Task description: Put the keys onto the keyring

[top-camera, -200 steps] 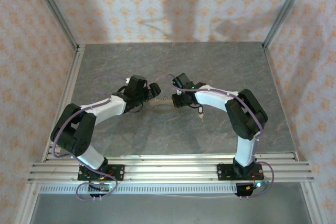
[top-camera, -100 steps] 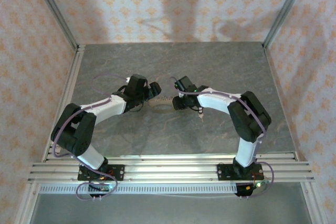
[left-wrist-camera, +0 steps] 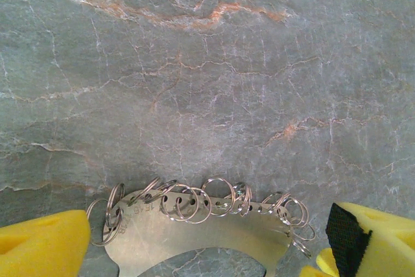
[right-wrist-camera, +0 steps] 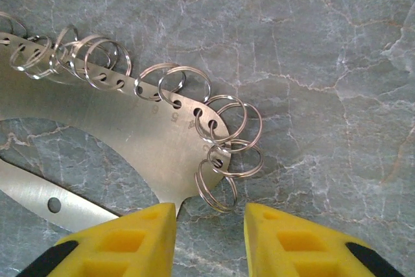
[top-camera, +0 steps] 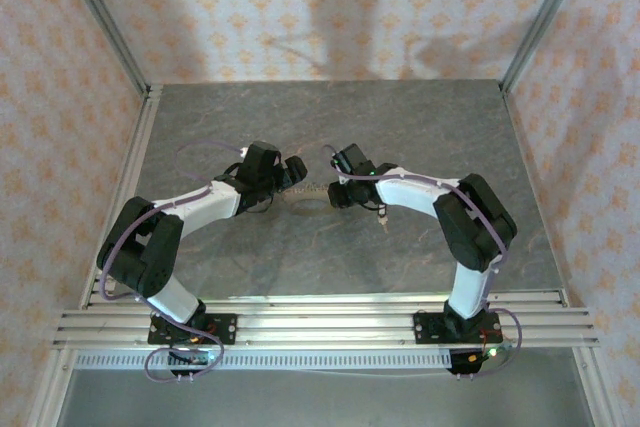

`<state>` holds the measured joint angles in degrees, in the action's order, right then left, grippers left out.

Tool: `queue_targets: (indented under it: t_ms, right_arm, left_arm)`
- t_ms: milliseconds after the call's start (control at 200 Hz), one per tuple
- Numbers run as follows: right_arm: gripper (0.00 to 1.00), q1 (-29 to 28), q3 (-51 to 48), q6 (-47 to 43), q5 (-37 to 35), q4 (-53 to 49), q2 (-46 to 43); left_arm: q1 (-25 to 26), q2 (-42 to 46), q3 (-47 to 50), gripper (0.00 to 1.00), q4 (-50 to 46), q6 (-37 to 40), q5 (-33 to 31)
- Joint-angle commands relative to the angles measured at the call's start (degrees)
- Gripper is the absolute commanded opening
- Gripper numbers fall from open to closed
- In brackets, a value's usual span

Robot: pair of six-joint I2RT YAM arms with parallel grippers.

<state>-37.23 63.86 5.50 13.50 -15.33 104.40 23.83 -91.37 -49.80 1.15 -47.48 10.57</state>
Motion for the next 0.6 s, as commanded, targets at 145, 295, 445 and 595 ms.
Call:
queue_targets:
  t_ms: [145, 295, 445, 595]
  right_arm:
    - [0.31, -0.3, 1.2, -0.8, -0.2, 0.7, 1.7]
    - [0.30, -0.3, 1.5, -0.8, -0.3, 0.7, 2.1]
    - [0.28, -0.2, 2.1, -0.9, -0.3, 0.7, 2.5]
    - [0.26, -0.3, 2.5, -0.9, -0.4, 0.6, 2.8]
  left_arm:
    - [-0.7, -1.3, -2.0, 0.96, 0.6, 1.3, 0.4]
    - [-0.7, -1.5, -2.1, 0.96, 0.6, 1.3, 0.5]
    - [-0.7, -1.7, -2.1, 0.95, 0.7, 1.3, 0.5]
    - [-0.7, -1.9, -2.1, 0.95, 0.7, 1.3, 0.6]
